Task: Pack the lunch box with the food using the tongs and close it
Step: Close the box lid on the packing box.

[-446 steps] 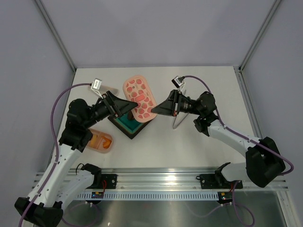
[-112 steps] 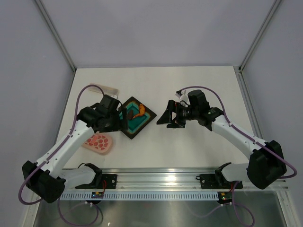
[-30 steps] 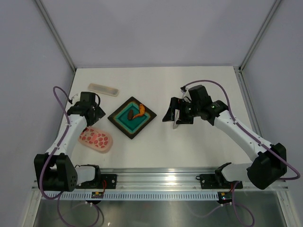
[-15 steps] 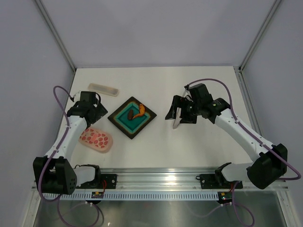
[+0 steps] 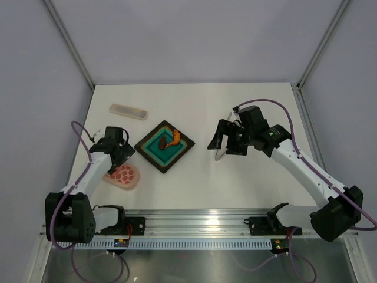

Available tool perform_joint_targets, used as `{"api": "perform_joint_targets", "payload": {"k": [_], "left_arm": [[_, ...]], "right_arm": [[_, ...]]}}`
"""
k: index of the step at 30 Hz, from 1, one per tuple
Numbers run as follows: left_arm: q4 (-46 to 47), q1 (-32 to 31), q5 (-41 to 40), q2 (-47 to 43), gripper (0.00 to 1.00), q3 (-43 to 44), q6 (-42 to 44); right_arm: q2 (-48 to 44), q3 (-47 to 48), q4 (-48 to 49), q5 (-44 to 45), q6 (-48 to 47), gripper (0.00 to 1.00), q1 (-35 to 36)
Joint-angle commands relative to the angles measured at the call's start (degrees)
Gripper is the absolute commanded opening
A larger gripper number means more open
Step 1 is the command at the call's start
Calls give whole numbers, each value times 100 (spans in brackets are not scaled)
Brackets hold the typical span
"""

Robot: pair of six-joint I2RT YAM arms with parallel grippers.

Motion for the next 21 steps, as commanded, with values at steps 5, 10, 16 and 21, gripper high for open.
{"api": "perform_joint_targets", "payload": {"k": [5, 10, 16, 21], "left_arm": [[-122, 83, 608, 668, 93, 556, -56], [-597, -93, 924, -260, 96, 1639, 760], [-341, -348, 2111, -1309, 94, 1922, 1369], [-597, -585, 2340, -1344, 94, 1212, 1343]], "right_arm": [[-288, -72, 24, 91, -88, 98, -31], [-446, 201, -284, 617, -333, 99, -31], [-481, 517, -662, 1278, -632, 99, -40], [-455, 483, -619, 1235, -764, 99, -40]]}}
